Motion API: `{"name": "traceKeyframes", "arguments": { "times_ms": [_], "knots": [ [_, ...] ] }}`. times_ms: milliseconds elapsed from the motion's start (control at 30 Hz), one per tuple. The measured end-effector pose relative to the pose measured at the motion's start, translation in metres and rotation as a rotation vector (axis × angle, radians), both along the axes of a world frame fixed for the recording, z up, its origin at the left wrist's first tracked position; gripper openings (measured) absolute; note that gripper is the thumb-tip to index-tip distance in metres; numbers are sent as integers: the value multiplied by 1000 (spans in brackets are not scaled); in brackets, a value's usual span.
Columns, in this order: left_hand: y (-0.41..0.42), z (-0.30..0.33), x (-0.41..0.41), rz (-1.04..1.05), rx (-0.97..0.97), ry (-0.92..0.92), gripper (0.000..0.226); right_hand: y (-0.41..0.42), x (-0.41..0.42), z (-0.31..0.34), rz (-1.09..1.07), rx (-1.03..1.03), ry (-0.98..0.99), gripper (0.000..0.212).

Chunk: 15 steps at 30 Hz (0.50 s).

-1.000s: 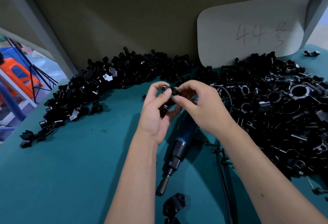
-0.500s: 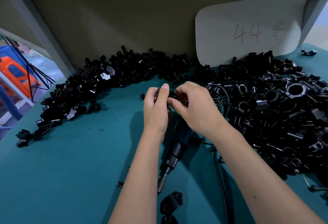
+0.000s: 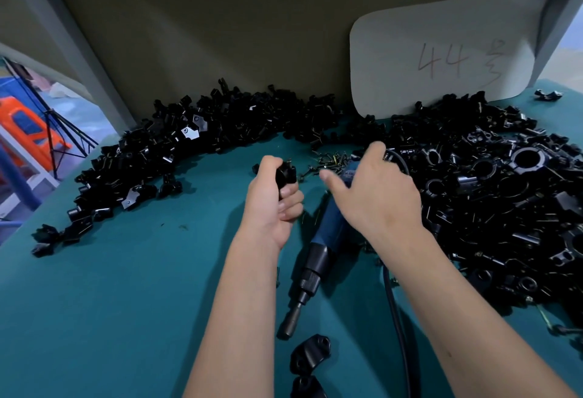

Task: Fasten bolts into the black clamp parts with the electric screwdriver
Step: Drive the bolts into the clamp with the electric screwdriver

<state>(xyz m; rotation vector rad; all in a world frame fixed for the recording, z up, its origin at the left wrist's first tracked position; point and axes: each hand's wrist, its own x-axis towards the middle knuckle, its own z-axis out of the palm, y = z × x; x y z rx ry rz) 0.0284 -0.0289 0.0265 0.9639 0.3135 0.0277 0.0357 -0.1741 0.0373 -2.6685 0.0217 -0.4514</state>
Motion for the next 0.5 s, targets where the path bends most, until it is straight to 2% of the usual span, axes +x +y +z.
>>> {"name": "traceKeyframes", "arguments": {
  "times_ms": [100,233,333,433,500],
  "knots": [
    [5,1,0,-55,-96,48,27,10,-7,-9,-26,-27,138,89],
    [10,0,-1,-67,-169,95,28,8,-2,-12,-12,227,167,79],
    [19,-1,0,-82,-126,116,27,-4,6,-2,101,620,206,53],
    [30,-2,-3,-192,-104,180,28,-8,7,12,131,1073,6,25],
    [34,-1,-5,-273,-77,194,31,-9,9,23,129,1333,-130,16]
  ]
}}
